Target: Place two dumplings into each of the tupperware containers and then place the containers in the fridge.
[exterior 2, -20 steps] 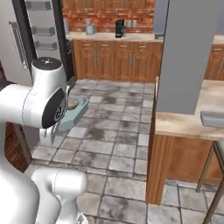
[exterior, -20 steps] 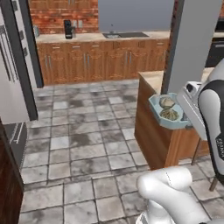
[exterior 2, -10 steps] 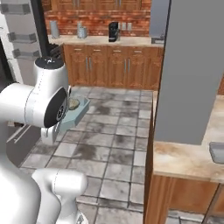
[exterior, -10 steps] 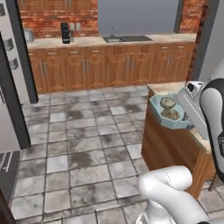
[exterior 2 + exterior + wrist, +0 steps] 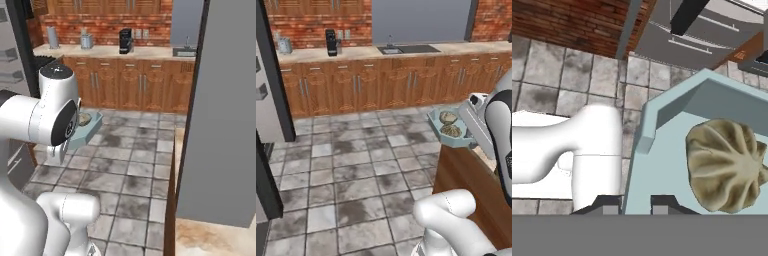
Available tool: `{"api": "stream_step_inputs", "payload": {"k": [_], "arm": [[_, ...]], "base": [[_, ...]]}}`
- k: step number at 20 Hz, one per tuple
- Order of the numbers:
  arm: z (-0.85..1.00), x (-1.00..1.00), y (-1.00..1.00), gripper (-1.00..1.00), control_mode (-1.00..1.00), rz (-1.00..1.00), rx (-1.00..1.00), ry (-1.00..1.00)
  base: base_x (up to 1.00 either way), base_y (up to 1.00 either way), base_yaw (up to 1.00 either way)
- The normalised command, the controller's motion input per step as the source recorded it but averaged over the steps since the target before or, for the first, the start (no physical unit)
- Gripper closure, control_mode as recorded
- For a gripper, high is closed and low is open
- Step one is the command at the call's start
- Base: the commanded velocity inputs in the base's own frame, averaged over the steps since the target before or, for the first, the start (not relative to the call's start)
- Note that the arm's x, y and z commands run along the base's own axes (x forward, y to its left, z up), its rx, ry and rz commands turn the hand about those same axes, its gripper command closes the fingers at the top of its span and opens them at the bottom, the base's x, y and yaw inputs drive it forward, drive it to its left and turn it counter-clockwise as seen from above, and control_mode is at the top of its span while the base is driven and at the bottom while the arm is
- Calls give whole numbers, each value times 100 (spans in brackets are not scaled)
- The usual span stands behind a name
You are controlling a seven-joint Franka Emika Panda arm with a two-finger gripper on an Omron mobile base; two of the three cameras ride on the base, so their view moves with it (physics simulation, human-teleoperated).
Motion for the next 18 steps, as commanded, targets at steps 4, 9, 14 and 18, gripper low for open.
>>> {"api": "stream_step_inputs", "payload": {"k": [4, 9, 14, 18], "arm": [[0, 0, 0, 100, 100, 0, 0, 0], [0, 0, 0, 100, 100, 0, 0, 0], [0, 0, 0, 100, 100, 0, 0, 0], [0, 0, 0, 100, 100, 0, 0, 0]], "base": [[100, 8, 1], [93, 4, 24], [57, -1, 62], [47, -7, 75]]}}
